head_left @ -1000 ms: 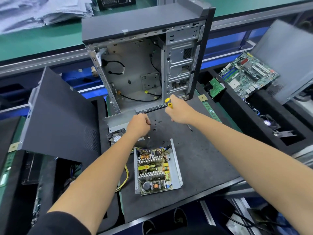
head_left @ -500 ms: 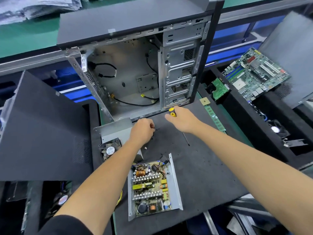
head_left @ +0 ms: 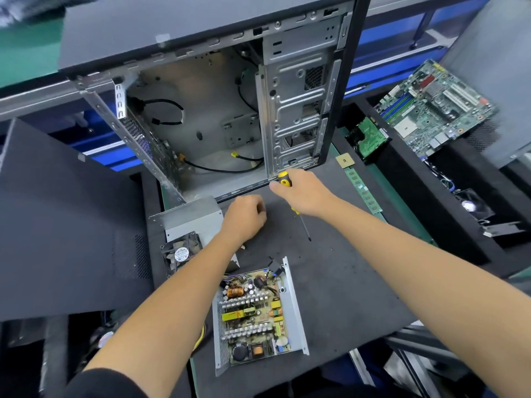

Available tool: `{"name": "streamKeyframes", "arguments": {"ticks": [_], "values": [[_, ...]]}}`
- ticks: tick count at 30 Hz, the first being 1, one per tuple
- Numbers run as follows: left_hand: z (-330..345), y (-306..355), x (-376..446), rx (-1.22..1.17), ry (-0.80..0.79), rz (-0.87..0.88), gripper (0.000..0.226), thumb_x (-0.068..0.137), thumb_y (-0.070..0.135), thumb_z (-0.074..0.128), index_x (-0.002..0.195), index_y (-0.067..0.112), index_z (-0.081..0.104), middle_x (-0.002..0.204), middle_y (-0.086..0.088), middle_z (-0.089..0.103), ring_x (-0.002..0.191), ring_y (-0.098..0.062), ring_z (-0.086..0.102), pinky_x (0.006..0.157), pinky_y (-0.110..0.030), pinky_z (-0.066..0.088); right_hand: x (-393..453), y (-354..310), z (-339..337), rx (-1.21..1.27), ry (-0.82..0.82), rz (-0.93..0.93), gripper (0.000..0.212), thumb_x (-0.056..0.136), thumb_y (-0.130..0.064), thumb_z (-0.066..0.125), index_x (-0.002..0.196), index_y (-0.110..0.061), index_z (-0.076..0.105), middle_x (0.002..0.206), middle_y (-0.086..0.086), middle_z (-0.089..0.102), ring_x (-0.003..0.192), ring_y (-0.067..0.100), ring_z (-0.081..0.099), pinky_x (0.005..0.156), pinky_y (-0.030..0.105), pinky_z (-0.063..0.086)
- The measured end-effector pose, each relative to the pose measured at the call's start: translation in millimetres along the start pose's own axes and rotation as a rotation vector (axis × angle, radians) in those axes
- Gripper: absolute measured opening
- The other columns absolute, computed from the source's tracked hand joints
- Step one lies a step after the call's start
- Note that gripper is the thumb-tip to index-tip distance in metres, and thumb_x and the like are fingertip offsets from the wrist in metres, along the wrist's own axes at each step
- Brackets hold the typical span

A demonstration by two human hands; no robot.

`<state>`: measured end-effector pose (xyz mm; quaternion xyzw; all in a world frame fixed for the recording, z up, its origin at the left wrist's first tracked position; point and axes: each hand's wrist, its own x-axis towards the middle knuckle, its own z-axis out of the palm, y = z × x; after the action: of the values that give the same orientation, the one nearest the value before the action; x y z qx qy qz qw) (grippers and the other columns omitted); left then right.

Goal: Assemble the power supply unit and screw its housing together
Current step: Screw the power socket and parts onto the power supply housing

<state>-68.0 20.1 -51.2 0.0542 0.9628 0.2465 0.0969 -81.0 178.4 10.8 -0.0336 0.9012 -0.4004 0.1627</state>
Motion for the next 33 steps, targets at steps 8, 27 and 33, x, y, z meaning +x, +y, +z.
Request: {"name": "streamKeyframes", "arguments": {"ticks": [8,27,33], "values": [[-33.0,15.8,-13.7,-0.459,-0.078,-0.113,0.016,0.079,0.004,0.069,0.078,0.019,0.066,0.076,-0.001,0.064,0.067,-0.014,0.056,0.062,-0.024,0.049,-5.3,-31.8,-16.0,0.142,0.222,-0.167,0.043,0.094,-0.032,0.051,0.06,-0.018,0.029,0.043,-0.01,0.039,0.044,0.007,0.042,0.048,0.023,0.043],[-40.4,20.0,-61.5,-0.39,-0.102,0.068,0.012,0.079,0.007,0.076,0.078,0.012,0.065,0.068,0.01,0.062,0.063,-0.006,0.057,0.067,-0.023,0.049,-60.2,-59.1,-16.1,0.148,0.318,-0.334,0.031,0.095,-0.03,0.053,0.076,-0.012,0.038,0.066,0.002,0.045,0.049,0.007,0.053,0.042,0.011,0.039],[-41.0,23.6,-71.6,-0.401,-0.09,0.09,0.013,0.079,0.011,0.077,0.076,0.015,0.064,0.071,0.007,0.063,0.065,-0.008,0.057,0.067,-0.024,0.049,-71.3,-55.6,-12.7,0.122,0.283,-0.352,0.028,0.096,-0.031,0.053,0.08,-0.011,0.041,0.068,0.007,0.049,0.044,-0.003,0.053,0.044,0.011,0.043]]}}
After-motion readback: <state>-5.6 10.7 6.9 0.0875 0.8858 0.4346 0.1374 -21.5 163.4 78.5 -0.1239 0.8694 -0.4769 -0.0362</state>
